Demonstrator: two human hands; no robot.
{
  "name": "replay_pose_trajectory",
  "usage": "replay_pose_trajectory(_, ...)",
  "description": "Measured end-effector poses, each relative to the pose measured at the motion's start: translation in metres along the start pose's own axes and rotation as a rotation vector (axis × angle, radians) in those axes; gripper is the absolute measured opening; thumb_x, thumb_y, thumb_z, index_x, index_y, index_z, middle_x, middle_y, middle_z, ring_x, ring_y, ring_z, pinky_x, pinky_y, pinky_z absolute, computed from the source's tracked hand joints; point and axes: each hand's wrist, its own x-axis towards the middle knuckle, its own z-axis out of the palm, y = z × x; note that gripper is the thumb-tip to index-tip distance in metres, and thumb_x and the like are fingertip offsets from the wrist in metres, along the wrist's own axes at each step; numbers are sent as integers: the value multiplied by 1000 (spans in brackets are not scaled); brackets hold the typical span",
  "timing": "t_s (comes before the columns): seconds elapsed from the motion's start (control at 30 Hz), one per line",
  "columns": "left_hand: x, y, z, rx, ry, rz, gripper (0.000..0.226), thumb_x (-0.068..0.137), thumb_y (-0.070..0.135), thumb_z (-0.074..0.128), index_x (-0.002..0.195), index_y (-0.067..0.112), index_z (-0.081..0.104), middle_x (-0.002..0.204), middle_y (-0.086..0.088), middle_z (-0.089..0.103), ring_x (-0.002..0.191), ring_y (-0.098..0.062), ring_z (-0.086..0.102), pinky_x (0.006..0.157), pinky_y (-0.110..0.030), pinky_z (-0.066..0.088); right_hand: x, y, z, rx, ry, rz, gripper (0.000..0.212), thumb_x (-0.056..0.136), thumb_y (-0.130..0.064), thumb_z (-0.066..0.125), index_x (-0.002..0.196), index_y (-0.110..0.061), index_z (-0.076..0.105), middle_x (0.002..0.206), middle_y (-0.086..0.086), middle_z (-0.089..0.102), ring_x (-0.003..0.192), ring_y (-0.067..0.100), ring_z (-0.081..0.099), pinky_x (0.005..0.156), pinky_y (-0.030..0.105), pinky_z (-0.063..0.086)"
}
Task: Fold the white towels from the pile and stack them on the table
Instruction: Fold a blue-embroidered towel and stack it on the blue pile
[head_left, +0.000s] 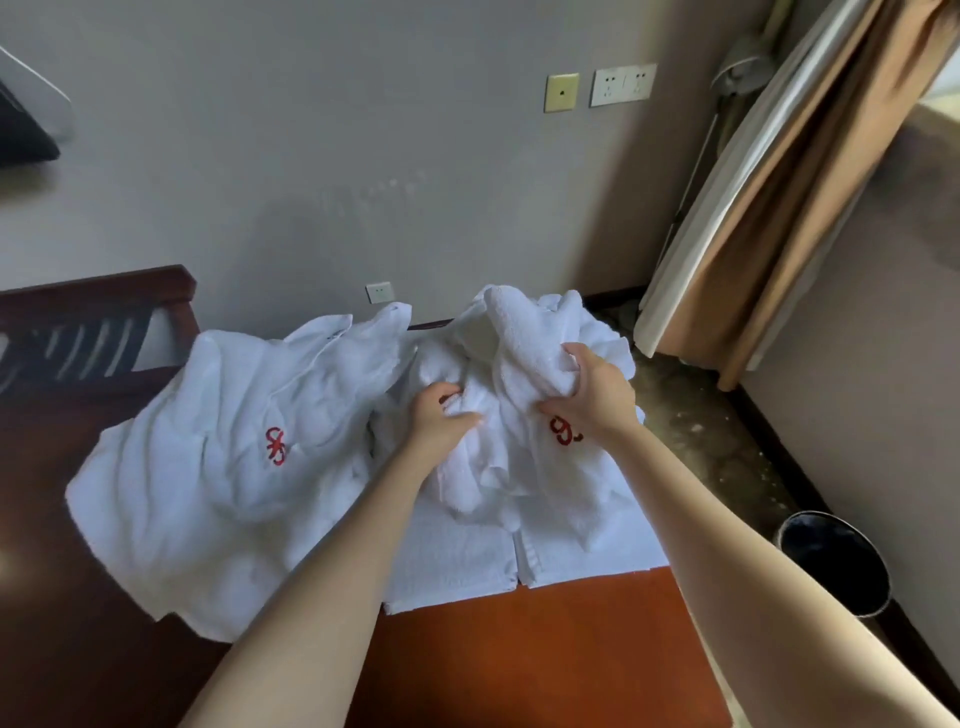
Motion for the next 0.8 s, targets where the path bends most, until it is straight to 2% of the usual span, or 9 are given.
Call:
replay_pose_trajectory(0.07, -7, 23, -10, -121, 14, 16, 26, 75, 2, 76, 98, 9, 65, 83, 4, 58, 74, -9, 53, 52, 0, 38, -3, -14, -12, 79, 28, -11, 83, 64, -39, 80, 136, -26, 42, 96, -15, 51, 97, 17, 56, 76, 35, 46)
replay_pose_trajectory(0.13, -15, 47, -21, -243, 10, 30, 20, 77, 4, 73, 83, 20, 62, 77, 6, 60, 71, -8, 55, 59, -10, 46, -7, -29, -25, 169, 62, -17, 84, 65, -39, 80, 138, -27, 41, 97, -19, 47, 92, 11, 53, 73, 28, 42)
replay_pose_trajectory(0.2, -23, 69, -35, -325, 12, 60, 21, 78, 7, 72, 83, 25, 62, 81, 4, 66, 75, -10, 61, 66, -18, 51, -14, -45, -40, 282, 98, -9, 83, 66, -38, 81, 138, -28, 42, 95, -25, 43, 88, 4, 49, 71, 22, 40)
replay_pose_trajectory(0.23, -27, 80, -42, -355, 16, 84, 22, 78, 7, 73, 86, 25, 64, 83, 5, 68, 75, -8, 63, 65, -18, 52, -17, -52, -48, 346, 115, -3, 81, 67, -37, 81, 137, -29, 43, 96, -26, 43, 88, 2, 47, 73, 22, 42)
replay_pose_trajectory(0.33, -41, 109, -76, -403, 15, 184, 24, 76, 9, 74, 86, 29, 67, 79, 10, 72, 73, -4, 67, 61, -15, 53, -31, -85, -68, 511, 152, -50, 70, 68, -35, 82, 130, -31, 51, 108, -17, 54, 97, 3, 53, 85, 29, 51)
replay_pose_trajectory(0.47, -58, 135, -137, -392, -3, 283, 23, 75, 9, 74, 90, 25, 70, 80, 9, 74, 74, -4, 69, 57, -16, 51, -44, -141, -83, 600, 176, -144, 71, 69, -34, 82, 132, -28, 52, 120, -9, 57, 102, 0, 53, 90, 27, 49)
replay_pose_trajectory(0.57, -69, 147, -184, -399, 31, 320, 23, 75, 7, 73, 92, 22, 70, 80, 7, 74, 73, -7, 70, 57, -17, 51, -47, -187, -85, 649, 153, -199, 71, 69, -33, 83, 133, -25, 52, 124, -5, 58, 110, 6, 53, 97, 33, 48)
replay_pose_trajectory(0.67, -77, 150, -228, -399, 87, 340, 22, 75, 6, 73, 89, 23, 71, 79, 6, 74, 73, -9, 70, 57, -19, 52, -45, -231, -77, 699, 98, -268, 71, 69, -31, 84, 132, -22, 53, 125, -2, 59, 115, 15, 56, 98, 40, 48)
replay_pose_trajectory(0.8, -80, 136, -283, -350, 200, 341, 21, 75, 8, 74, 82, 28, 70, 78, 10, 72, 73, -5, 69, 65, -20, 55, -41, -281, -48, 724, 0, -343, 73, 69, -35, 83, 134, -23, 51, 125, -2, 60, 113, 15, 58, 96, 40, 50)
